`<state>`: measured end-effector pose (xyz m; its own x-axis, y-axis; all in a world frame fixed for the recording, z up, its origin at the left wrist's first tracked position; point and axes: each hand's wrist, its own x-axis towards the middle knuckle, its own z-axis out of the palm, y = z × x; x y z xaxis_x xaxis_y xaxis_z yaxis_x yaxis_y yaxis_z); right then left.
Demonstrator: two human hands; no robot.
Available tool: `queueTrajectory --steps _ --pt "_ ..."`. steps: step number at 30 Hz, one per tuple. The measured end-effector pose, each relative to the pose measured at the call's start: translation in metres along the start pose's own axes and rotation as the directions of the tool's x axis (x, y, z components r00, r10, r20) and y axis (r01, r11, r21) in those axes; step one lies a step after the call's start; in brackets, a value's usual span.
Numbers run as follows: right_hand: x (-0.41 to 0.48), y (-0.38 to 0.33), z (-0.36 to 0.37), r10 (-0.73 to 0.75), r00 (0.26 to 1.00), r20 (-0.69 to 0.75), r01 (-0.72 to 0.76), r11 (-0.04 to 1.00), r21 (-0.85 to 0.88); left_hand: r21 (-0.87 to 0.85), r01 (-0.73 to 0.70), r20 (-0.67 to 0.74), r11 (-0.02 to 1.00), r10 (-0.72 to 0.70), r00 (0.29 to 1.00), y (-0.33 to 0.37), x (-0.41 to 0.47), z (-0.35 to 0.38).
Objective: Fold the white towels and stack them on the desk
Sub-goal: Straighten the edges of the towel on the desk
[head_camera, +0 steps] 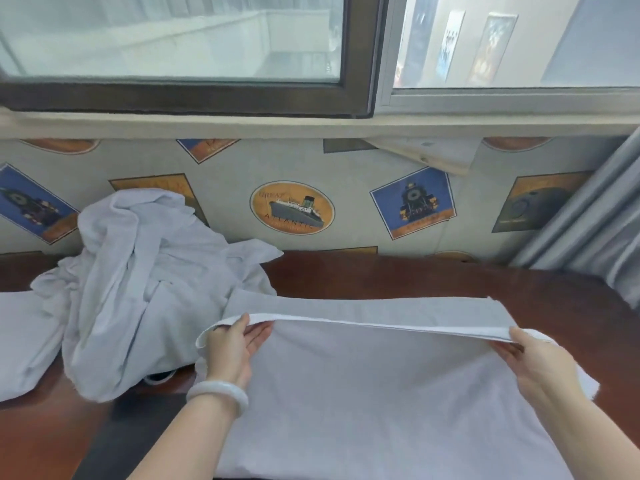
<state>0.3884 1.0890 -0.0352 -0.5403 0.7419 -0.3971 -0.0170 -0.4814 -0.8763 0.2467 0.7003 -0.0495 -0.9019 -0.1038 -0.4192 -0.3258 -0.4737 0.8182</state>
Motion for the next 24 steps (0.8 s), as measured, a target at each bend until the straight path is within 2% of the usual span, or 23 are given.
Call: queueTrajectory --steps 1,2,3,4,5,6,7,8,9,10,11,13,15,19,24 --pt "0.017 0.007 0.013 -0.031 0.998 0.055 0.033 0.998 -0.049 0.069 -0.033 0.037 0.997 0.030 0.999 -0.007 0.017 0.005" --pt "0.032 0.019 0.021 -0.045 0.994 0.101 0.062 0.983 -0.173 0.197 -0.064 0.068 0.978 0.051 0.996 -0.018 0.031 0.007" --pt "0.045 0.037 0.026 -0.045 0.991 0.127 0.091 0.918 -0.387 0.385 -0.107 0.098 0.917 0.075 0.992 -0.032 0.040 0.004" --pt "0.053 0.060 0.027 -0.055 0.989 0.136 0.128 0.777 -0.616 0.602 -0.167 0.152 0.781 0.094 0.984 -0.048 0.048 -0.004" --pt "0.056 0.082 0.026 -0.083 0.982 0.171 0.187 0.588 -0.787 0.796 -0.257 0.240 0.549 0.103 0.965 -0.065 0.051 -0.013" --pt "0.056 0.106 0.025 -0.102 0.960 0.260 0.279 0.409 -0.869 0.891 -0.379 0.356 0.251 0.132 0.925 -0.083 0.054 -0.024" --pt "0.055 0.129 0.022 -0.108 0.919 0.380 0.395 0.246 -0.885 0.887 -0.460 0.461 -0.040 0.110 0.880 -0.098 0.057 -0.035" --pt "0.054 0.151 0.019 -0.104 0.864 0.493 0.501 0.085 -0.861 0.846 -0.486 0.505 -0.220 0.036 0.862 -0.112 0.060 -0.044" --pt "0.053 0.170 0.014 -0.099 0.816 0.570 0.567 -0.056 -0.822 0.801 -0.481 0.520 -0.356 0.017 0.854 -0.119 0.059 -0.049" --pt "0.053 0.183 0.009 -0.104 0.785 0.610 0.592 -0.158 -0.790 0.774 -0.470 0.522 -0.424 0.009 0.853 -0.127 0.063 -0.056" --pt "0.052 0.191 0.005 -0.117 0.775 0.622 0.592 -0.212 -0.778 0.768 -0.451 0.503 -0.454 -0.008 0.864 -0.131 0.062 -0.059" --pt "0.049 0.193 0.000 -0.129 0.768 0.627 0.586 -0.253 -0.770 0.768 -0.424 0.477 -0.480 -0.014 0.879 -0.135 0.060 -0.061" --pt "0.042 0.192 -0.006 -0.100 0.769 0.631 0.591 -0.265 -0.762 0.752 -0.413 0.476 -0.515 -0.009 0.879 -0.137 0.049 -0.066" --pt "0.006 0.196 -0.041 -0.054 0.787 0.615 0.579 -0.281 -0.766 0.758 -0.399 0.444 -0.516 -0.040 0.895 -0.144 0.004 -0.091" --pt "-0.071 0.203 -0.104 -0.025 0.791 0.611 0.595 -0.205 -0.777 0.762 -0.412 0.447 -0.500 -0.056 0.893 -0.154 -0.082 -0.139"
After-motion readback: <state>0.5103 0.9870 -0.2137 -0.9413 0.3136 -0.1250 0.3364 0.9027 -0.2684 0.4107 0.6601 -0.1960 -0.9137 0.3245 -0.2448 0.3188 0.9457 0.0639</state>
